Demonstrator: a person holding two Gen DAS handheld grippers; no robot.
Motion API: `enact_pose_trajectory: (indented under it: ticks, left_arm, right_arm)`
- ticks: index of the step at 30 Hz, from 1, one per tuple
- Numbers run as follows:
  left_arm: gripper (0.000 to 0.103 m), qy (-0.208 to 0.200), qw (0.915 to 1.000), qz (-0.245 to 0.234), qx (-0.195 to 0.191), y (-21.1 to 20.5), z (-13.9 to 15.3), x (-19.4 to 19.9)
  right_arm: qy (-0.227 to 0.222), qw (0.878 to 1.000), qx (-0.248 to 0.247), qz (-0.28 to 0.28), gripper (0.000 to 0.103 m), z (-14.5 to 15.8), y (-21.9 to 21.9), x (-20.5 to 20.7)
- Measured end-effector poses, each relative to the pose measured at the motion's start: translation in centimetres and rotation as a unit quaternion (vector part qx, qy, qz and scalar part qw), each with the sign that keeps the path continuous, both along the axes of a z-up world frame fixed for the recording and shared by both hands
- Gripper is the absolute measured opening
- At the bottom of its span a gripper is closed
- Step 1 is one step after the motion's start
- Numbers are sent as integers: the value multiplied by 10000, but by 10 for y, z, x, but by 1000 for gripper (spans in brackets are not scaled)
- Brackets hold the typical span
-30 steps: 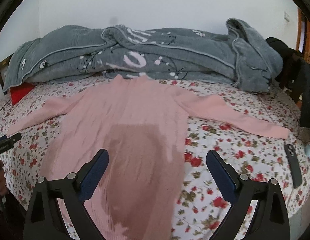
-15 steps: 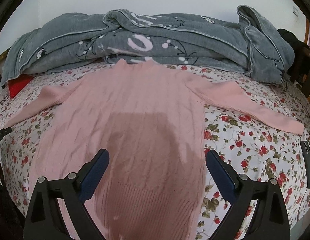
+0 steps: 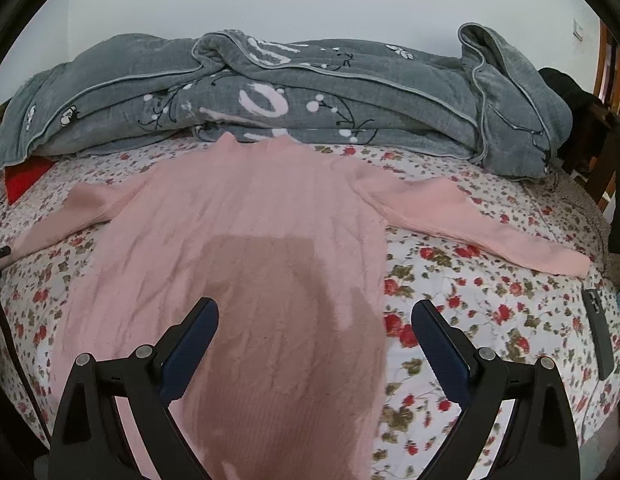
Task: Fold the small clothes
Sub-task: 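Reach the left tool to the sweater sleeve cuff and grasp it, then fold the held sleeve across the sweater body with the left tool, release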
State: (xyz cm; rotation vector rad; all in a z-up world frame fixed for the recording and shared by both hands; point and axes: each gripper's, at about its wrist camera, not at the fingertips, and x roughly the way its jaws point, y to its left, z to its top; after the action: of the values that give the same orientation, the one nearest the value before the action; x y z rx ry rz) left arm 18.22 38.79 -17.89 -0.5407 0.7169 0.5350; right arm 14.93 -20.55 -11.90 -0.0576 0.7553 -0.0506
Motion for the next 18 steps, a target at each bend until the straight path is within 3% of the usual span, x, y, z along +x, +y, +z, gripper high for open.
enact_pose_trajectory:
  ticks: [1, 4, 9, 14, 18]
  left_arm:
    - [6, 77, 9999, -15, 66, 1, 1, 3]
    - [6, 184, 9997, -110, 111, 2, 5, 10]
    - [6, 47, 9983, -343, 478, -32, 44, 24]
    - [6, -200, 9912, -879, 966, -105, 95, 52]
    - [6, -446, 9815, -1492, 1112, -182, 130, 81]
  right_arm:
    - [-9, 10000, -13, -23, 96, 0, -3, -1]
    - [-32, 9999, -10, -127, 96, 0, -17, -4]
    - [-130, 9995, 102, -260, 96, 0, -43, -5]
    - [-235, 9993, 139, -262, 96, 3, -71, -5]
    - [-399, 9985, 315, -204, 96, 13, -99, -3]
